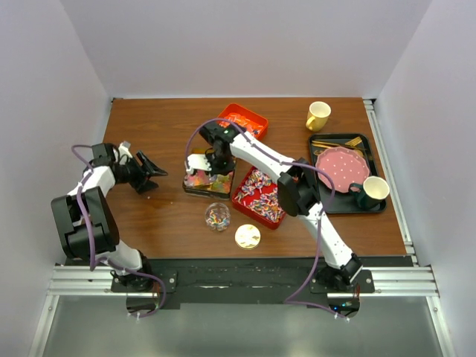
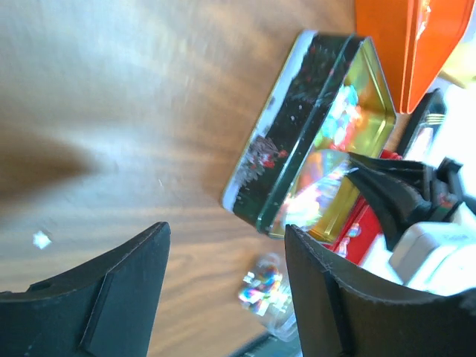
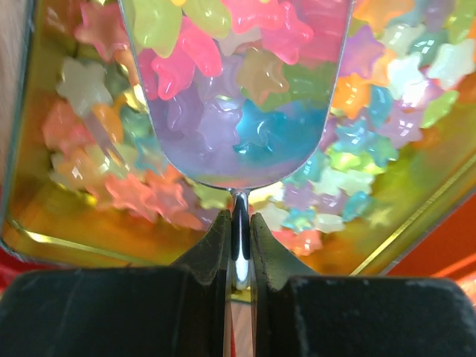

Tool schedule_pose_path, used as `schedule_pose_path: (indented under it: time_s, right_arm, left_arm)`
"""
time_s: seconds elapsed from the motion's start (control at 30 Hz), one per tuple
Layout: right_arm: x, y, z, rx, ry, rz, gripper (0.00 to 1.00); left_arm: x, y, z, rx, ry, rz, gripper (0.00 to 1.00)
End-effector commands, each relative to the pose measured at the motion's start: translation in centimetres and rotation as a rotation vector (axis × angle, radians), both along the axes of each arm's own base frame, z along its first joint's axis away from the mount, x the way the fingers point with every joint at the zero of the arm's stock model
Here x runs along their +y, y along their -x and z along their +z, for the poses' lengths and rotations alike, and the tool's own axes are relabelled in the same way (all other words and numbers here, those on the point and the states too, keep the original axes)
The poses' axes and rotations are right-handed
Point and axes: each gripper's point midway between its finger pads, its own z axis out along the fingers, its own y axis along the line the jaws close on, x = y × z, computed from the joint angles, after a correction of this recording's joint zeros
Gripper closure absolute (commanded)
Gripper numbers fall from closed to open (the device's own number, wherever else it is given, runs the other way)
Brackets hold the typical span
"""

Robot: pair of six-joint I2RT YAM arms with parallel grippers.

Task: Pack the candies
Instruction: Scoop the fake candies from the storage box, then place the fake candies in the packing bottle.

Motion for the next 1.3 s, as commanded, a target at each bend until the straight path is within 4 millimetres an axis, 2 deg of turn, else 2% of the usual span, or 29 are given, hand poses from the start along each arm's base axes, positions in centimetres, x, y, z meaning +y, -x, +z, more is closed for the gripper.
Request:
schedule_pose_path:
  time_s: [0.0, 0.07, 0.13, 0.2, 0.23, 0.3, 0.33, 0.37, 0.43, 0.47, 0.53, 0.63, 0.67, 0.7, 0.8, 0.83, 0.87, 0.9, 0.93, 0.97, 1.13, 1.27]
  right_arm:
    - [-0.7, 0.3, 5.1, 0.014, -0.097, -0.006, 1.0]
    - [-1.0, 0.7, 5.1, 0.027, -0.098, 0.005, 1.0]
    - [-0.9, 0.7, 5.9, 0.021, -0.127, -0.009, 1.0]
    - [-0.9, 0.8, 6.5, 0.025, -0.146, -0.018, 1.0]
    - [-1.1, 1.1, 6.1, 0.041, -0.147, -0.024, 1.0]
    - [-0.9, 1.1, 6.8, 0.034, -0.178, -0.041, 1.0]
    - [-1.0, 1.2, 8.0, 0.024, -0.208, -0.049, 1.0]
    - [-1.0, 1.5, 7.9, 0.031, -0.214, -0.051, 1.0]
    - [-1.4, 2.0, 8.7, 0.029, -0.225, -0.055, 1.0]
    - [-1.7, 2.0, 8.8, 0.026, -0.219, -0.061, 1.0]
    - [-2.2, 2.5, 9.2, 0.029, -0.203, -0.064, 1.0]
    - [-4.2, 3.6, 10.4, 0.014, -0.155, -0.038, 1.0]
    - [-4.9, 3.9, 11.8, -0.014, -0.157, -0.029, 1.0]
    - [-5.5, 3.7, 12.1, -0.044, -0.134, -0.019, 1.0]
    - [-7.1, 5.4, 13.5, -0.044, -0.124, 0.005, 1.0]
    - [-7.5, 6.1, 13.3, -0.026, -0.116, 0.013, 1.0]
    - [-8.3, 7.0, 13.2, 0.001, -0.092, 0.026, 1.0]
    - [-8.6, 7.7, 13.7, 0.003, -0.091, 0.044, 1.0]
    - [-9.1, 8.3, 13.2, 0.022, -0.074, 0.045, 1.0]
    - [-9.5, 8.8, 13.1, 0.032, -0.064, 0.044, 1.0]
    - [-11.2, 9.8, 13.2, 0.012, -0.01, 0.052, 1.0]
    - [-11.2, 10.6, 13.4, -0.003, 0.031, 0.083, 1.0]
  left_arm:
    - [2.5, -2.7, 2.2, -0.156, -0.172, -0.081, 0.32]
    - [2.5, -3.2, 2.5, -0.168, -0.169, -0.072, 0.32]
    - [2.4, -3.7, 3.2, -0.196, -0.156, -0.061, 0.32]
    - [2.1, -3.6, 3.3, -0.203, -0.143, -0.064, 0.32]
    - [2.0, -3.5, 3.4, -0.205, -0.136, -0.058, 0.32]
    - [1.9, -3.0, 3.2, -0.205, -0.135, -0.053, 0.32]
    - [1.8, -2.9, 3.6, -0.226, -0.143, -0.056, 0.32]
    - [1.6, -2.2, 2.9, -0.211, -0.134, -0.055, 0.32]
    - [1.0, -1.7, 3.0, -0.239, -0.131, -0.069, 0.32]
    - [0.7, -0.8, 2.1, -0.221, -0.122, -0.071, 0.32]
    - [0.7, -0.5, 2.3, -0.261, -0.148, -0.076, 0.33]
    - [0.2, 0.3, 1.8, -0.287, -0.183, -0.103, 0.33]
    - [0.0, 0.6, 1.3, -0.284, -0.19, -0.105, 0.33]
    - [-0.1, 0.2, 1.6, -0.322, -0.203, -0.103, 0.33]
    - [-0.1, 0.0, 1.9, -0.375, -0.2, -0.064, 0.33]
    - [-0.3, 0.0, 2.4, -0.393, -0.192, -0.051, 0.33]
    - [-0.4, 0.6, 1.7, -0.387, -0.187, -0.046, 0.34]
    - [-0.3, 0.4, 2.0, -0.42, -0.204, -0.04, 0.34]
    - [-0.2, 0.5, 2.7, -0.451, -0.22, -0.031, 0.34]
    - [-0.4, 1.1, 2.0, -0.448, -0.223, -0.028, 0.34]
    - [-1.0, 1.9, 3.2, -0.524, -0.23, -0.042, 0.34]
    - [-0.5, 2.3, 3.5, -0.529, -0.28, -0.036, 0.34]
